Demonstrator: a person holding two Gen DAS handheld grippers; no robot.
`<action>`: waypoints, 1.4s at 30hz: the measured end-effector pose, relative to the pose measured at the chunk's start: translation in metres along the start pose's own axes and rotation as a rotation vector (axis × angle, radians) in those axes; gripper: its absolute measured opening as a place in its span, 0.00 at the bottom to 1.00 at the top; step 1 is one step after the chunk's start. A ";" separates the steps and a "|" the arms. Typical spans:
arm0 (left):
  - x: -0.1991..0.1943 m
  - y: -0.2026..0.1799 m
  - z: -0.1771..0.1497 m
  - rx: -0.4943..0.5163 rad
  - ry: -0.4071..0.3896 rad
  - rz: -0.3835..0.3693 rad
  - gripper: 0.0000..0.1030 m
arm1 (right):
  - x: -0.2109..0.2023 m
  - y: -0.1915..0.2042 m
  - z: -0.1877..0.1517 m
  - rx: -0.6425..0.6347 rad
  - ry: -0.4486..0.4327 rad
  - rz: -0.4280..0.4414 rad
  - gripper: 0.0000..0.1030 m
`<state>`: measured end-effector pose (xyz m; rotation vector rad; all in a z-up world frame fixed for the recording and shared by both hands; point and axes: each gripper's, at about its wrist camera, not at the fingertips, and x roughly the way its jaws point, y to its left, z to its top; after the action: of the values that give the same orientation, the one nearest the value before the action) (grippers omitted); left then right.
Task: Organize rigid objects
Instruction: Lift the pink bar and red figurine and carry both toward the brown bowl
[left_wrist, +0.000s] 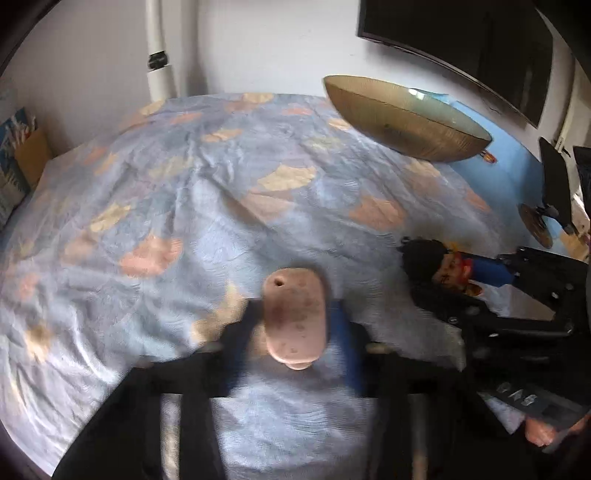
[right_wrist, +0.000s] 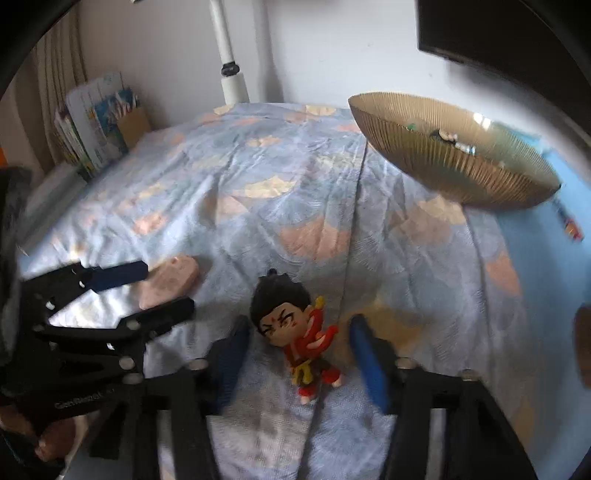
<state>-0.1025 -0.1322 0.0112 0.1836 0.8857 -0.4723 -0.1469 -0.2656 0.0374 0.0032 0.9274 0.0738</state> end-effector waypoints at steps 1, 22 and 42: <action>-0.001 -0.001 0.001 -0.002 -0.002 -0.005 0.31 | 0.000 0.002 0.000 -0.015 -0.005 -0.003 0.39; -0.058 -0.032 0.083 0.008 -0.190 0.052 0.31 | -0.096 -0.049 0.082 0.139 -0.229 -0.133 0.28; -0.022 -0.041 0.105 0.047 -0.137 0.040 0.31 | -0.061 -0.103 0.094 0.336 -0.107 0.021 0.28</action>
<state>-0.0600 -0.1977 0.0958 0.2092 0.7363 -0.4628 -0.1014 -0.3699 0.1389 0.3255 0.8238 -0.0631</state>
